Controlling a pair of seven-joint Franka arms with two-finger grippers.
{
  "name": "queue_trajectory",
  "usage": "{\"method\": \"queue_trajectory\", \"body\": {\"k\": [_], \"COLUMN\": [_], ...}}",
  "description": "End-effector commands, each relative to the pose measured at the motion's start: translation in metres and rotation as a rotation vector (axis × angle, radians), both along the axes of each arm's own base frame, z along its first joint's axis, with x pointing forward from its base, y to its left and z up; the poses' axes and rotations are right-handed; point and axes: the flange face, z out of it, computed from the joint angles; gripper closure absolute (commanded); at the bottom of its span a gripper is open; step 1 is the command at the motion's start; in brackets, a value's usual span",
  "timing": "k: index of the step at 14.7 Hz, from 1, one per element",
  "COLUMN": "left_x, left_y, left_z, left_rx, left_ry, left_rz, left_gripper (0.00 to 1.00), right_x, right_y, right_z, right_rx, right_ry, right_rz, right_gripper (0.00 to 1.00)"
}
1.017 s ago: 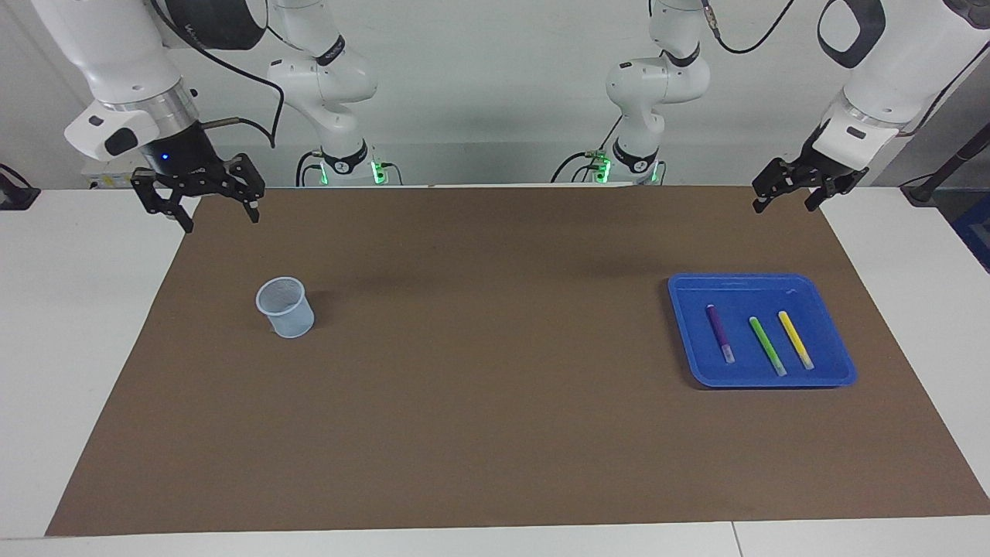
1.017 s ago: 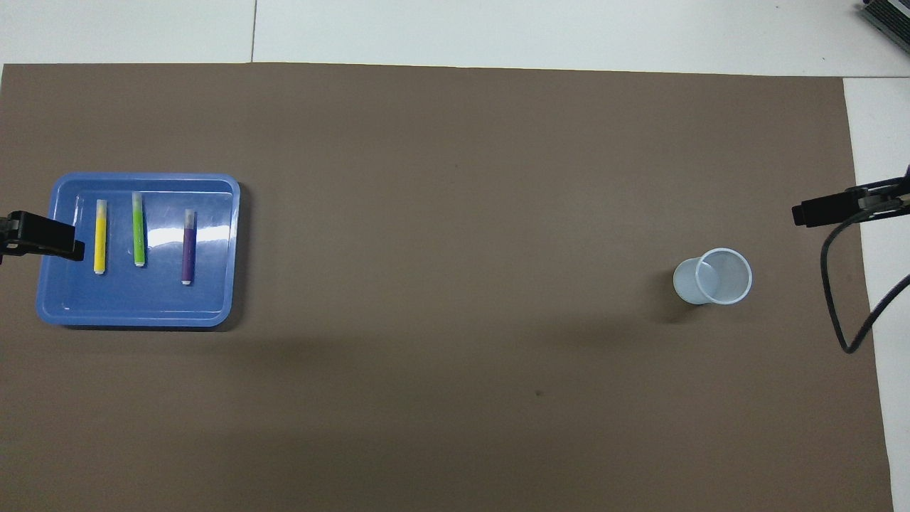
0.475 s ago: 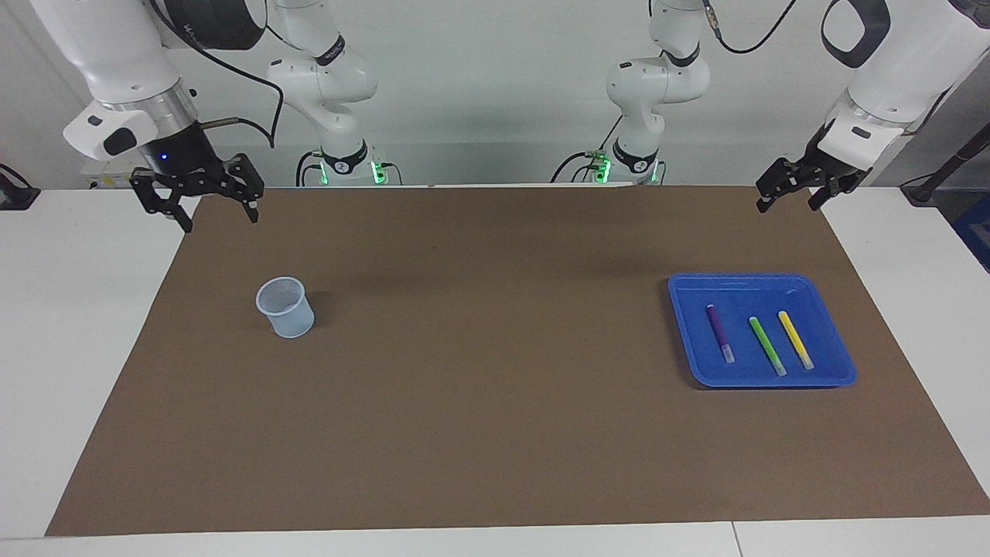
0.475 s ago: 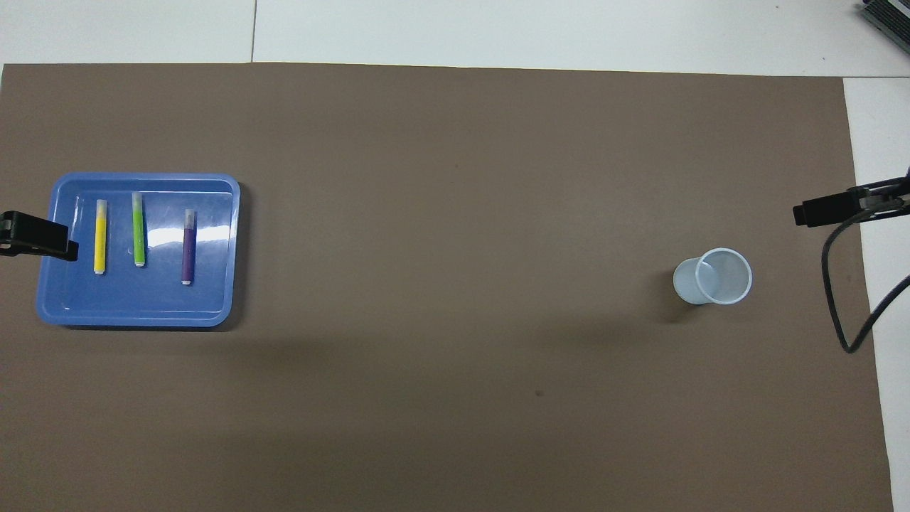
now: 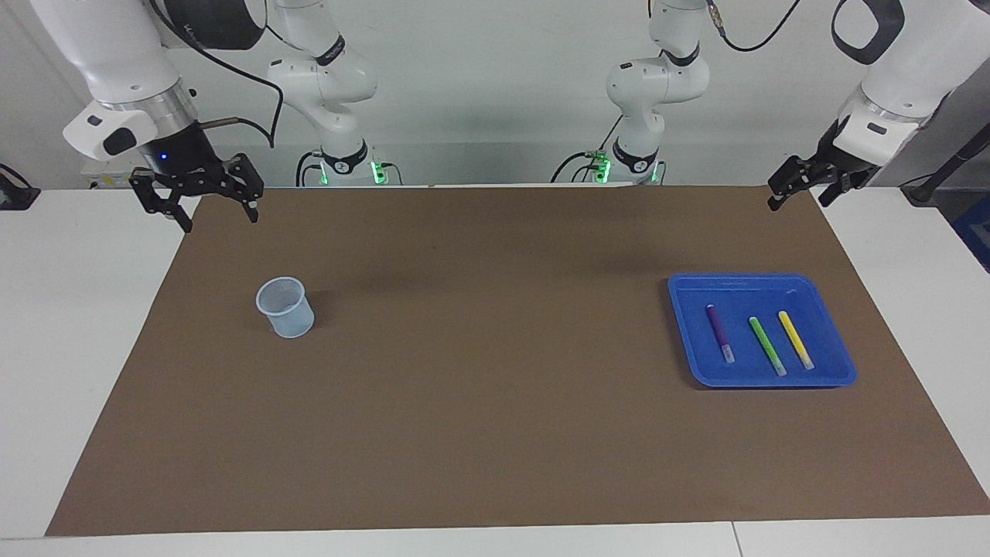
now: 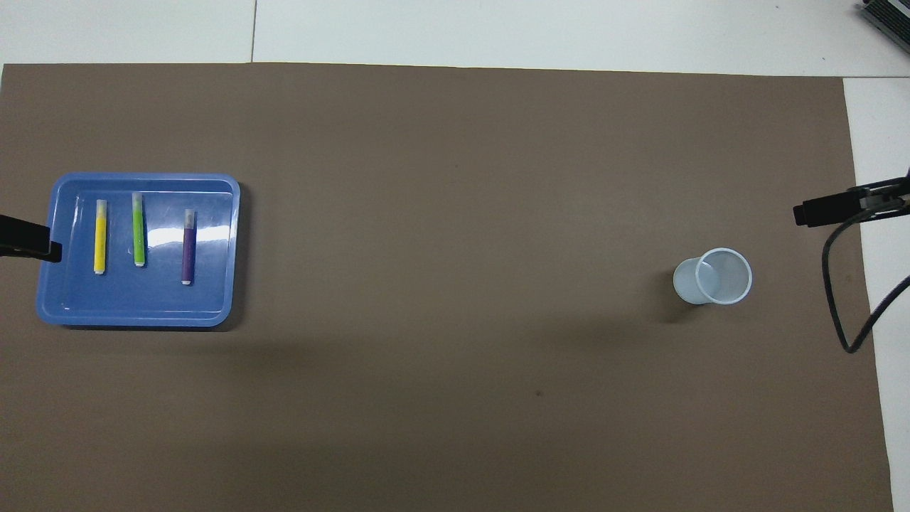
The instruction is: Transfer and insert pens with both arms
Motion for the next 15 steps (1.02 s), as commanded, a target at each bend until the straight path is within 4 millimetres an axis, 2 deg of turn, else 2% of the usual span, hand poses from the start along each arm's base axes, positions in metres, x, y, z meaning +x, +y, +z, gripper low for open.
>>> {"method": "queue_trajectory", "body": {"k": [1, 4, 7, 9, 11, 15], "left_x": [-0.002, 0.009, 0.030, 0.044, 0.045, 0.052], "left_y": [-0.005, 0.000, -0.003, -0.003, -0.002, -0.002], "left_z": [-0.006, -0.016, -0.051, -0.083, -0.112, -0.151], "left_rx": [0.013, 0.015, 0.014, 0.015, 0.017, 0.019], "left_ry": [-0.081, -0.102, -0.079, -0.069, -0.086, -0.124], "left_rz": [0.004, 0.028, 0.044, 0.058, 0.067, 0.086], "left_gripper": [0.00, 0.00, 0.00, 0.00, 0.00, 0.00], "right_x": [-0.003, -0.004, -0.004, -0.004, -0.004, -0.004], "right_y": [-0.004, -0.004, -0.004, -0.004, -0.004, -0.005], "right_z": [0.002, 0.004, 0.004, 0.004, 0.004, 0.005], "right_rx": [-0.002, -0.002, -0.002, -0.002, -0.002, -0.001], "right_ry": [-0.007, -0.010, -0.010, -0.010, -0.010, -0.012], "right_rz": [-0.030, -0.028, -0.028, -0.028, -0.030, -0.030], "right_gripper": [0.00, 0.00, 0.00, 0.00, 0.00, 0.00]}}
